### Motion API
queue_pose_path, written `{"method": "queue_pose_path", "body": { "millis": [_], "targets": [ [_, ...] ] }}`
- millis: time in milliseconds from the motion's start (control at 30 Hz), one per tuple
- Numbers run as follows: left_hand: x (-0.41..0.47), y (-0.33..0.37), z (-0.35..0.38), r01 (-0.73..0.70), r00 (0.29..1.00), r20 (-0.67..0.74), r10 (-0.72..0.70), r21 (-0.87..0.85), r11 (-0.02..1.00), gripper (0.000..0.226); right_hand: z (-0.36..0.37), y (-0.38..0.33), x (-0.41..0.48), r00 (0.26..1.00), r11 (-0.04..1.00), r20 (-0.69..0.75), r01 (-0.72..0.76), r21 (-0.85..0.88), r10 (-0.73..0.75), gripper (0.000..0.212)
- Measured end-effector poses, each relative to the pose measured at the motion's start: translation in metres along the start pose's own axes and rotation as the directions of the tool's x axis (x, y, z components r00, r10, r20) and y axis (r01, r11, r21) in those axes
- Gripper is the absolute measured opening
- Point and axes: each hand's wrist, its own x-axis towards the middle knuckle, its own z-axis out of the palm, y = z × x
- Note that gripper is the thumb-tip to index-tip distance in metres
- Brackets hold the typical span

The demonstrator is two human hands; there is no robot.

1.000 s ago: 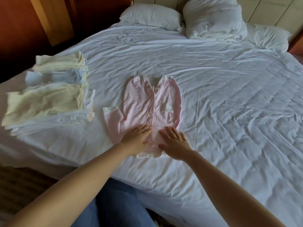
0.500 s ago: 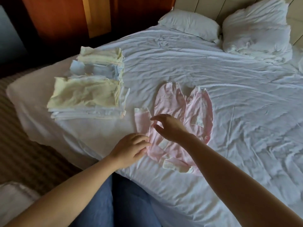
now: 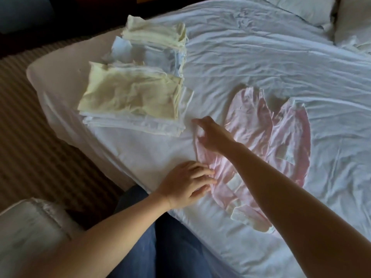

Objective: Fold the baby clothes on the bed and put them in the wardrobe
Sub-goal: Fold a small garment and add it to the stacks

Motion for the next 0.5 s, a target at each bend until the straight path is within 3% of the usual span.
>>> {"method": "queue_pose_path", "body": {
  "millis": [167,233,333,400,500],
  "targets": [
    [-0.001,-0.003,0.001,-0.009,1.0,-0.027,0.008,-0.007,1.0,0.023,-0.008,-0.002,-0.005,0.996,0.998,-0.089,-0.005,-0.059,-0.001,0.019],
    [-0.001,-0.002,-0.001,0.003,0.999,-0.036,-0.002,0.012,1.0,0.023,-0.018,-0.004,-0.019,0.988,0.999,-0.152,0.013,-0.045,-0.02,0.014],
    [0.005,0.009,-0.007,0.145,0.978,-0.152,-0.14,0.023,0.989,0.023,-0.04,-0.003,-0.051,0.971,0.998,-0.24,0.02,0.06,-0.005,0.012],
    [0.014,0.021,-0.011,0.305,0.923,-0.243,-0.297,-0.003,0.952,0.018,-0.053,0.002,-0.075,0.953,0.99,-0.304,0.033,0.141,0.012,0.012],
    [0.032,0.042,-0.017,0.487,0.826,-0.252,-0.505,-0.133,0.863,0.067,-0.067,0.013,-0.113,0.924,0.985,-0.382,0.05,0.165,0.018,0.011]
  ]
}}
